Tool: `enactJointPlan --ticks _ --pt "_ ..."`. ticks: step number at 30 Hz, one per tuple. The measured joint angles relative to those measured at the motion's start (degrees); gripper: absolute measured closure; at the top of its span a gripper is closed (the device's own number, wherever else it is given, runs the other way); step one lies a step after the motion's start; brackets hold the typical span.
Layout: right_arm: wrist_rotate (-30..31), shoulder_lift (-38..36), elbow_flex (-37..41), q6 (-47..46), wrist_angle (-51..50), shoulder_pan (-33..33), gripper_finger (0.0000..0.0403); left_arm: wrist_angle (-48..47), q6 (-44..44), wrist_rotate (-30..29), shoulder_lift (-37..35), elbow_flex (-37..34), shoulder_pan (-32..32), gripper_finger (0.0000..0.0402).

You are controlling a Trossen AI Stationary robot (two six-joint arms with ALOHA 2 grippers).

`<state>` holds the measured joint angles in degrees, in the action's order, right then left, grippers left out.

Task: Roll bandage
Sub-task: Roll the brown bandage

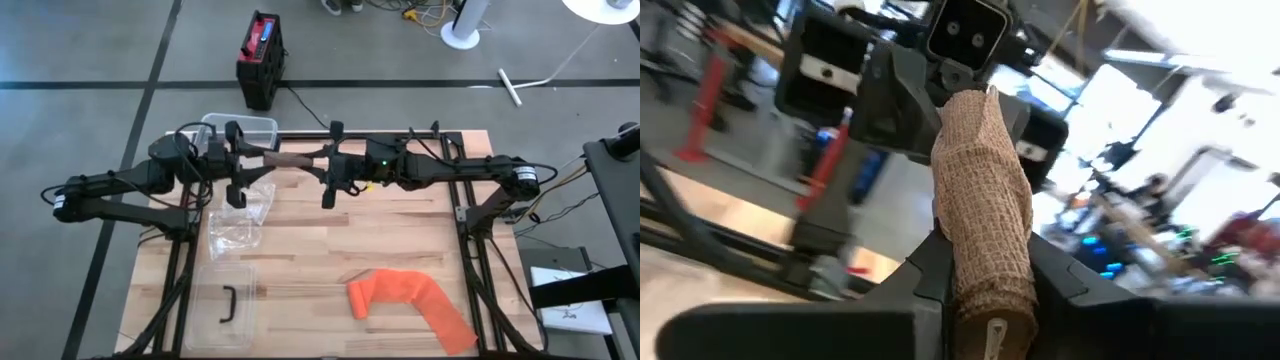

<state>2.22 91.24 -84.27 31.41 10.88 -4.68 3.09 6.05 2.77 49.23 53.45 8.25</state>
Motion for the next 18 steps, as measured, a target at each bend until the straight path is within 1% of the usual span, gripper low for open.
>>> enactJointPlan --ticks 3,8,14,18 --pt "1.29 0.04 0.00 3.62 0.84 0.65 0.0339 -0.75 -0.82 -0.39 0.08 0.02 0.02 0.0228" --pt "1.44 0.04 0.00 7.84 1.65 1.22 0.0353 -1.74 -1.18 -0.30 1.19 0.04 0.02 0.0200" --pt "0.86 0.07 0.00 16.96 1.42 1.44 0.0345 -1.73 -4.80 4.48 1.29 0.19 0.04 0.0180" --pt "0.53 0.37 0.11 24.92 1.72 1.54 0.0350 -2.05 -8.04 7.00 1.29 0.46 0.13 0.0173"
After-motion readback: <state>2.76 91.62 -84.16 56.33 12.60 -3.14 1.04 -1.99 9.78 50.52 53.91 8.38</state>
